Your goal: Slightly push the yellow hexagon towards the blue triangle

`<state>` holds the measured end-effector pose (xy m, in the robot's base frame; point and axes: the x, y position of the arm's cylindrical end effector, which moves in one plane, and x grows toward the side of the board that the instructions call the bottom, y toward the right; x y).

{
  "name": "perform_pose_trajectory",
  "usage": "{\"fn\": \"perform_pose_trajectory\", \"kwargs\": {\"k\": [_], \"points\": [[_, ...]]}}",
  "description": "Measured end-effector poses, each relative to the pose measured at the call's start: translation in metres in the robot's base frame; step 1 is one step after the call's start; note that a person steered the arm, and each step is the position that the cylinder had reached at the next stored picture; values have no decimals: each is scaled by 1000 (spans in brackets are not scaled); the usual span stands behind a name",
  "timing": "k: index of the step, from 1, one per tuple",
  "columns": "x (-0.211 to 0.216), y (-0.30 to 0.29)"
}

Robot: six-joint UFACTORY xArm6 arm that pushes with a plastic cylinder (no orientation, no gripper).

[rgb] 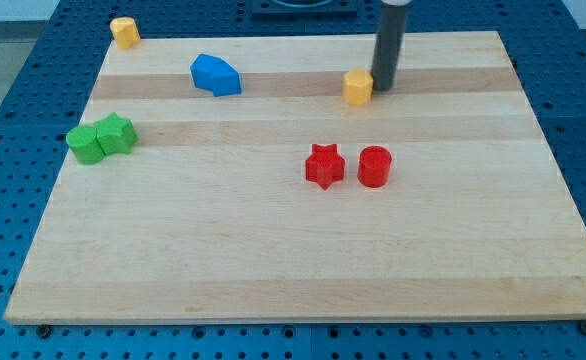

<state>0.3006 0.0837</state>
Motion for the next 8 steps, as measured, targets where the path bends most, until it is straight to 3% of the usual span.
{"fn": "perform_pose_trajectory", "kwargs": {"k": [3, 6, 8], "points": [[33, 33], [41, -62], [26, -27]]}}
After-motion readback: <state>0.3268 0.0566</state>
